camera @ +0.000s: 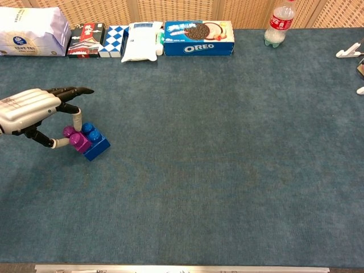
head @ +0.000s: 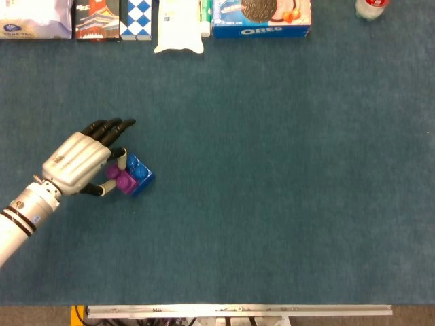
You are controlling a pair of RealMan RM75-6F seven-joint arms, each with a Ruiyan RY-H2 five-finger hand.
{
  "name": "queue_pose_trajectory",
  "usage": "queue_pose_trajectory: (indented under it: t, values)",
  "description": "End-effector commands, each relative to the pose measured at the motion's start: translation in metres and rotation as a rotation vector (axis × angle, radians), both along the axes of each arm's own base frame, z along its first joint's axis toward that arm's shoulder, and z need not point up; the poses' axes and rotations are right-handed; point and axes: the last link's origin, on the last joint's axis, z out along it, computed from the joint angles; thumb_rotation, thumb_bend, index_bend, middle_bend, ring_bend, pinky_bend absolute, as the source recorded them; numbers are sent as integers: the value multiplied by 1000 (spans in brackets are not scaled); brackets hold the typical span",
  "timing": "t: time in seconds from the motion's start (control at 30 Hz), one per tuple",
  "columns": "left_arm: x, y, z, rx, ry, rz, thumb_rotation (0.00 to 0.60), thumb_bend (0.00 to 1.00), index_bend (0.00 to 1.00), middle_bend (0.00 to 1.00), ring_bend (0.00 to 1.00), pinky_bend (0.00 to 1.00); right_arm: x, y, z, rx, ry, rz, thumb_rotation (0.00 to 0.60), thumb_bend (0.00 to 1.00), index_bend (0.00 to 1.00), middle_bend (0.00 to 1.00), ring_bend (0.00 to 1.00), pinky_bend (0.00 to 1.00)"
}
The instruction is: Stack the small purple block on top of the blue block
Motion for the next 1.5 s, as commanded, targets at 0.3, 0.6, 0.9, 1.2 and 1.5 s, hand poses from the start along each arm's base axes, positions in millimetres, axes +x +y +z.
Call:
queue_pose_trajectory:
  t: [0.3, 0.6, 0.9, 1.2, 1.5]
  values:
    - [3, -3, -5, 18, 56, -66, 600, 285, 480, 0, 0, 103, 0, 0, 0, 0, 0, 1, 600, 550, 370, 324, 208, 156]
    - [9, 1, -7, 12, 112, -74, 600, 284, 495, 0, 0, 104, 0, 0, 1, -2, -2, 1, 600, 550, 370, 324, 208, 156]
    - [12, 2, -10, 3, 162, -66, 600, 285, 509, 0, 0, 104, -1, 1, 2, -6, -5, 2, 600, 550, 370, 324, 208, 156]
    - [16, -2, -2, 29, 185, -62, 600, 285, 283, 0, 0, 108, 0, 2, 2, -6, -5, 4, 600, 550, 370, 324, 208, 156]
    - [22, -11, 18, 77, 203, -22, 600, 285, 101, 0, 0, 115, 0, 2, 1, -2, -2, 4, 600, 550, 370, 324, 208, 156]
